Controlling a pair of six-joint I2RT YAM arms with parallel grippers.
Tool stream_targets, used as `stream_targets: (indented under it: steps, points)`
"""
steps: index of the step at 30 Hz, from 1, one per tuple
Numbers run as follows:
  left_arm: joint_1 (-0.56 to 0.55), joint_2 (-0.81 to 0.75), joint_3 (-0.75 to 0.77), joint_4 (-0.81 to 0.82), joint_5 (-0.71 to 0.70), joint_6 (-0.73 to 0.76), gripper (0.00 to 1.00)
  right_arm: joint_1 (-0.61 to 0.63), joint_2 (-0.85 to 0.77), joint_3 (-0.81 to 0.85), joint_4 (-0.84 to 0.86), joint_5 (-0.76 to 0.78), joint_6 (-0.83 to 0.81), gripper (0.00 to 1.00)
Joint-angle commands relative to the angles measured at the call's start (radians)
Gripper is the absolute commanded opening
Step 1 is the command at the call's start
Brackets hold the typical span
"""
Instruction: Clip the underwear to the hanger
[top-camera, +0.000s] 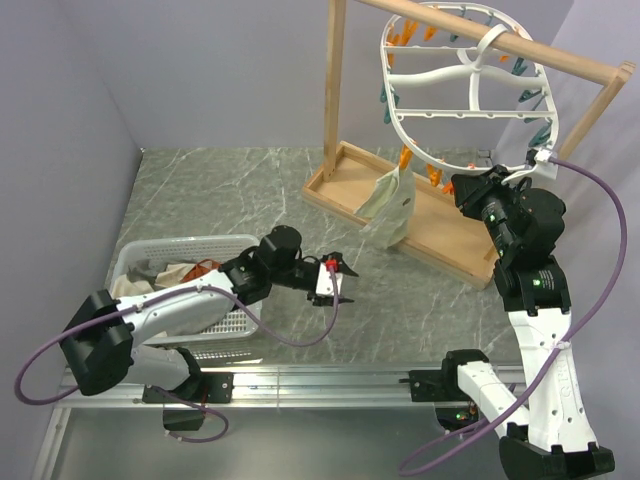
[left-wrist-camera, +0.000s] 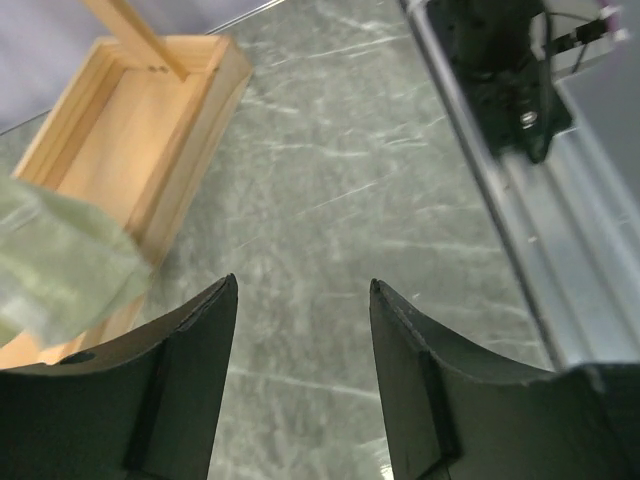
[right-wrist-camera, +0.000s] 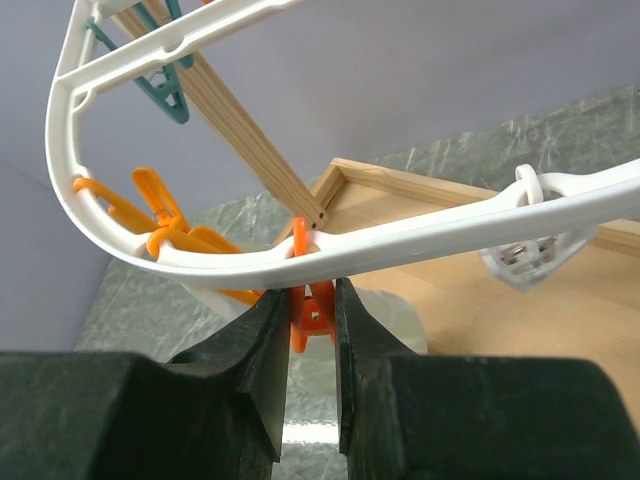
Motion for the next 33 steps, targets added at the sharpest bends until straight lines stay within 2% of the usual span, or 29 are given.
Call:
stream_targets:
  steps: [1, 4, 5, 6, 9, 11, 13, 14, 15, 17, 18, 19, 20, 24, 27, 33]
  points:
    - [0.055, 0.023, 0.032, 0.012, 0.101, 0.079, 0.60, 0.005, 0.003, 0.037, 0.052, 0.000, 0.008, 0.00]
    - [0.111, 0.030, -0.033, 0.137, 0.109, 0.113, 0.60, 0.009, 0.006, 0.040, 0.049, -0.008, 0.005, 0.00]
    - [0.109, 0.024, -0.084, 0.157, 0.103, 0.173, 0.60, 0.009, 0.006, 0.040, 0.047, -0.009, 0.002, 0.00]
    - [0.109, 0.013, -0.112, 0.211, 0.098, 0.321, 0.60, 0.009, 0.006, 0.042, 0.045, -0.012, 0.001, 0.00]
    - [0.111, 0.030, -0.181, 0.311, 0.094, 0.477, 0.60, 0.009, 0.006, 0.043, 0.041, -0.023, -0.002, 0.00]
    - [0.111, 0.065, -0.126, 0.308, 0.091, 0.445, 0.60, 0.009, 0.006, 0.045, 0.038, -0.025, -0.002, 0.00]
    - [0.105, 0.126, -0.086, 0.329, 0.056, 0.245, 0.59, 0.009, 0.003, 0.049, 0.038, -0.023, -0.001, 0.00]
    - [0.103, 0.146, -0.080, 0.459, 0.011, 0.135, 0.58, 0.009, 0.001, 0.049, 0.039, -0.020, 0.001, 0.00]
    - [0.103, 0.187, -0.078, 0.510, -0.033, -0.090, 0.57, 0.009, 0.003, 0.052, 0.036, -0.023, 0.002, 0.00]
    - [0.106, 0.215, -0.084, 0.631, -0.187, -0.298, 0.59, 0.009, 0.005, 0.057, 0.030, -0.022, 0.004, 0.00]
    - [0.106, 0.231, -0.090, 0.656, -0.224, -0.454, 0.60, 0.010, 0.003, 0.060, 0.029, -0.023, 0.004, 0.00]
    - [0.108, 0.234, -0.100, 0.671, -0.274, -0.513, 0.61, 0.009, 0.005, 0.061, 0.026, -0.025, 0.004, 0.00]
    - [0.108, 0.234, -0.122, 0.719, -0.288, -0.625, 0.68, 0.009, 0.005, 0.065, 0.024, -0.025, 0.005, 0.00]
    - [0.101, 0.275, -0.149, 0.788, -0.368, -0.763, 0.71, 0.007, 0.008, 0.072, 0.018, -0.031, 0.010, 0.00]
    - [0.103, 0.316, -0.153, 0.872, -0.388, -0.784, 0.72, 0.009, 0.008, 0.074, 0.016, -0.029, 0.016, 0.00]
    - [0.097, 0.448, -0.101, 0.934, -0.409, -0.857, 0.71, 0.007, 0.008, 0.078, 0.010, -0.025, 0.016, 0.00]
